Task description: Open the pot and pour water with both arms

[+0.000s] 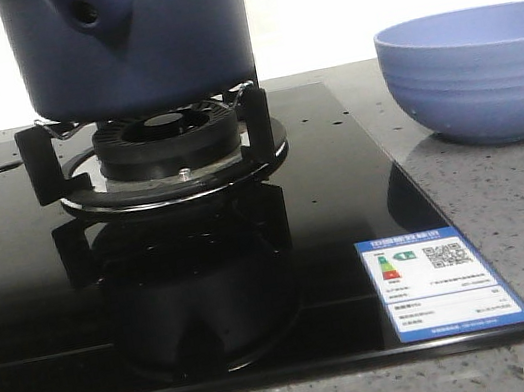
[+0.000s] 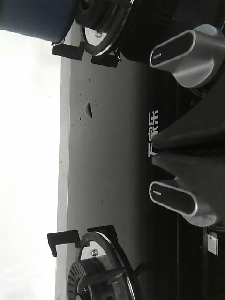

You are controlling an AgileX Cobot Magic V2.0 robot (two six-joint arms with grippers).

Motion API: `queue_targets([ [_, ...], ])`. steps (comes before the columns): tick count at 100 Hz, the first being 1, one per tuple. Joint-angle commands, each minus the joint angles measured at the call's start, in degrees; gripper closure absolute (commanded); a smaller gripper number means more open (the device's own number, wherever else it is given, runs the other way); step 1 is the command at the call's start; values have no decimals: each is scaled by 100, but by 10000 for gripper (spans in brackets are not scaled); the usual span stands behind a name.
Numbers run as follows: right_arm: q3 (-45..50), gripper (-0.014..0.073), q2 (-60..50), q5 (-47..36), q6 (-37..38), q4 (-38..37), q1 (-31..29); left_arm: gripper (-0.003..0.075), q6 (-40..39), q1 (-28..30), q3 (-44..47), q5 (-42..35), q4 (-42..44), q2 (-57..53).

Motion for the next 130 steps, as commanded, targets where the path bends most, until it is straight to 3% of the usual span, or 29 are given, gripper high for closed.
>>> queue_targets([
  [1, 142, 655, -111, -440, -3, -80, -44, 741, -64, -42, 196, -562, -61, -150],
  [36, 142, 655, -111, -440, -3, 565, -44, 741, -64, -42, 196, -866, -61, -150],
  [72, 142, 655, -111, -863, -3, 959, -44, 741, -64, -42, 196, -854, -931, -150],
  [88, 142, 655, -111, -863, -3, 1792, -44, 741, -64, -42, 196, -865, -2023, -150],
  [107, 116, 655, -111, -851, -3, 3817, -44, 741, -64, -42, 184, -865, -4048, -150],
  [116, -81, 655, -103, -520, -18, 3903, -44, 741, -53, -42, 103, -837, -4443, -150],
  [130, -684, 654, 66, 119, -88, 3655, -44, 741, 138, -42, -378, -511, -3968, -90],
])
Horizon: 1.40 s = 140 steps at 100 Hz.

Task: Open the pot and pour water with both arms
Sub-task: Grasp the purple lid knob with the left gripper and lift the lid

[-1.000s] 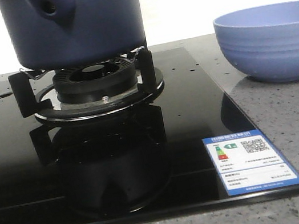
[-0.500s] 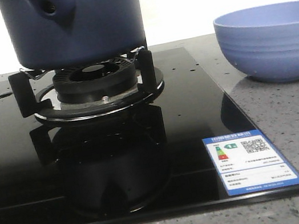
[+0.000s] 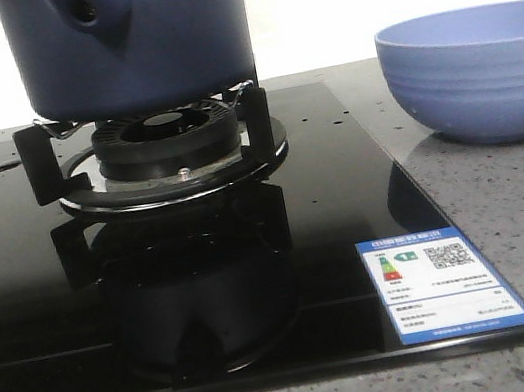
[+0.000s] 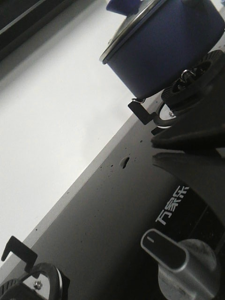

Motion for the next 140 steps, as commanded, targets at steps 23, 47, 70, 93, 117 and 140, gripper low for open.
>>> queue_targets([
  [23, -2151, 654, 1484, 1395, -308, -1110, -44, 741, 1367, -42, -1908, 1395, 737, 877],
  [47, -3530, 655, 2919, 2124, -1420, -1115, 117, 739, 2147, -706, -2955, 1795, 805, 1806],
  [70, -3970, 471, 3248, 2166, -1723, -992, 656, 591, 2430, -1526, -3264, 1662, 781, 2398],
  [93, -3970, 132, 3273, 2059, -1723, -827, 728, 283, 2430, -1956, -3460, 1078, 720, 2903],
  [117, -3970, 133, 3273, 1988, -1723, -650, 728, 248, 2846, -2389, -3755, 467, 567, 3881],
  [140, -3970, 133, 3273, 1907, -1723, -650, 728, 246, 3144, -2857, -4462, -327, 567, 5322],
])
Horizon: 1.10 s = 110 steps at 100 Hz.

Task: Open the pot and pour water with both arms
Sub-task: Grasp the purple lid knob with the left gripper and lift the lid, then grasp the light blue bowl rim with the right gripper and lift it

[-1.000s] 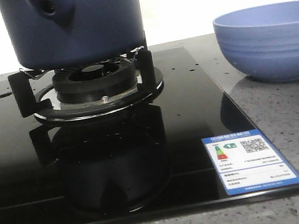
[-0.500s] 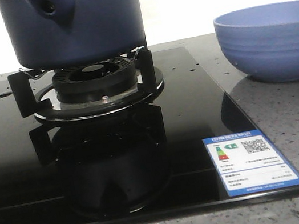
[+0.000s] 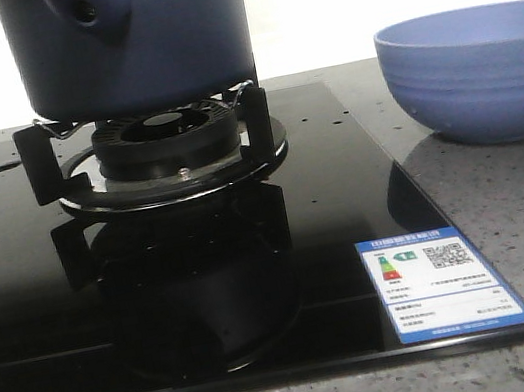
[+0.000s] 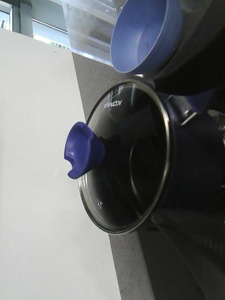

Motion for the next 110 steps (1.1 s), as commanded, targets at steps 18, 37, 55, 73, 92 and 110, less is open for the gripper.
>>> queue_targets([
  [18, -201, 133, 71, -434, -67, 144, -5, 235, 90, -175, -1095, -823, -73, 1424],
  [37, -201, 133, 71, -434, -67, 144, -5, 186, 128, -175, -1739, -795, -62, 2068],
  [55, -201, 133, 71, -426, -67, 144, -5, 163, 128, -175, -2155, -572, -62, 2416],
  [73, -201, 133, 71, -401, -67, 144, -5, 164, 128, -175, -2284, -650, -62, 2694],
  [92, -201, 134, 71, -364, -67, 144, -5, 164, 128, -175, -2284, -664, -62, 2888],
  [110, -201, 134, 71, -364, -67, 144, -5, 178, 220, -175, -2284, -743, -51, 2996],
])
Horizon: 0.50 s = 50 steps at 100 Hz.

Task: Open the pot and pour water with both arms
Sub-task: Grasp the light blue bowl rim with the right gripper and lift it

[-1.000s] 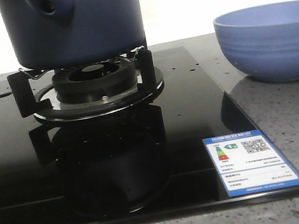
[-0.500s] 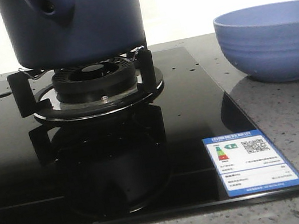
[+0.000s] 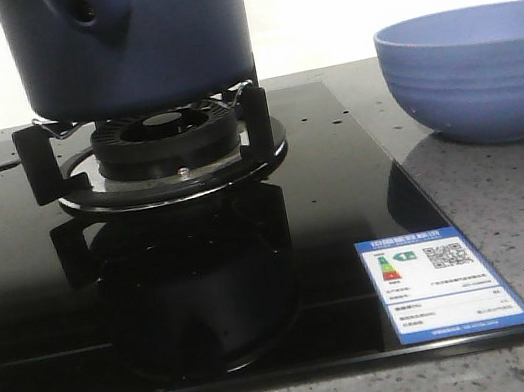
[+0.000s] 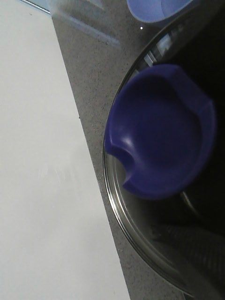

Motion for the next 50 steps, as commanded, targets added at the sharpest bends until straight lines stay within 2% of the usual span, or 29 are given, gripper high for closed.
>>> queue_targets([
  [1, -201, 134, 71, -340, -54, 125, -5, 180, 80, -47, -221, -346, -41, -136],
  [28, -201, 134, 71, -340, -54, 125, -5, 304, 80, -47, -221, -572, -41, -102],
  [50, -201, 134, 71, -340, -62, 125, -5, 357, 80, -47, -221, -572, -41, -102],
])
